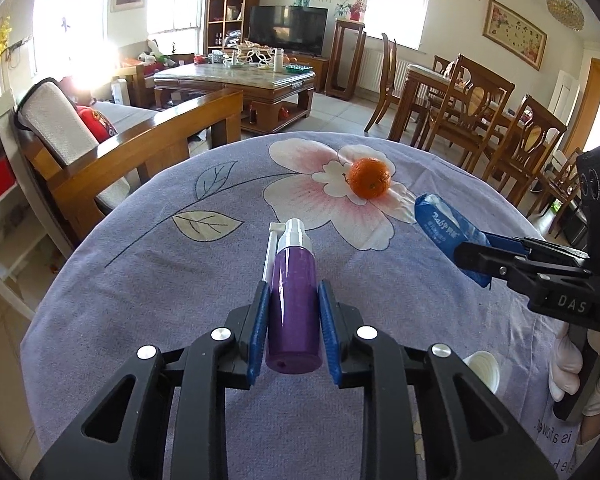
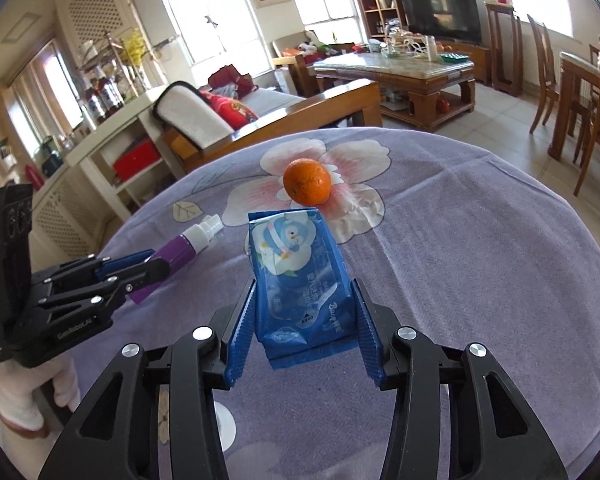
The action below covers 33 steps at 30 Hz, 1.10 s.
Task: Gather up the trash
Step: 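Grasp the purple bottle cap with the left tool while the right tool grasps the blue wipes, then carry the purple bottle and blue wipes pack over the black bin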
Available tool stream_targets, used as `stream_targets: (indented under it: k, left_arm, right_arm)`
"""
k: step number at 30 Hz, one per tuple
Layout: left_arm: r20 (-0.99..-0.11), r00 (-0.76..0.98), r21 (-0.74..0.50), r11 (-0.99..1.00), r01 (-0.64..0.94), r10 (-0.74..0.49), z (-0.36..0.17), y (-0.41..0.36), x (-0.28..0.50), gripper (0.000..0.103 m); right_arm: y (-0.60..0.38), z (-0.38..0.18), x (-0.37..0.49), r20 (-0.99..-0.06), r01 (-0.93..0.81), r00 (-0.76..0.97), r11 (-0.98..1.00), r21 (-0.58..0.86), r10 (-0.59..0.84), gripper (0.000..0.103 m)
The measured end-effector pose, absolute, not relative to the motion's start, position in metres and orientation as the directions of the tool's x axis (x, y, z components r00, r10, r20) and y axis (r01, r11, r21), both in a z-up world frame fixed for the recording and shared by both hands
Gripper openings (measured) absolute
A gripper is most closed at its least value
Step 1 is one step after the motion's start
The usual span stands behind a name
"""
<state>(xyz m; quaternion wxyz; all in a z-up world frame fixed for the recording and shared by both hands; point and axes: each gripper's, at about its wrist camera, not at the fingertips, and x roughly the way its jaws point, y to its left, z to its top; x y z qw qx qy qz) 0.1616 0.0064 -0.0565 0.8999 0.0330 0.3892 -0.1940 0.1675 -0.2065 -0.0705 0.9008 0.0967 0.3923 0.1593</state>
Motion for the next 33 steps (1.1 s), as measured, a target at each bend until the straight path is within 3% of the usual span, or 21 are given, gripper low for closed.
stream_targets:
  k: [18,33]
  left_arm:
    - [-0.565,0.731,-0.079,0.907,0.413,-0.382,0.002,-0.002,0.096,0.025]
    - [-0.460,0.705,0.004,0.793,0.609,-0.539,0.045,-0.111,0.024,0.025]
  right_arm:
    - [-0.235,-0.033,0.121,-0.486,-0.256,0.706,0.826,0.503,0.515,0.046]
    - [-0.331,0.033,-0.048,-0.335,-0.177,0.863,0.848,0.500,0.378,0.046]
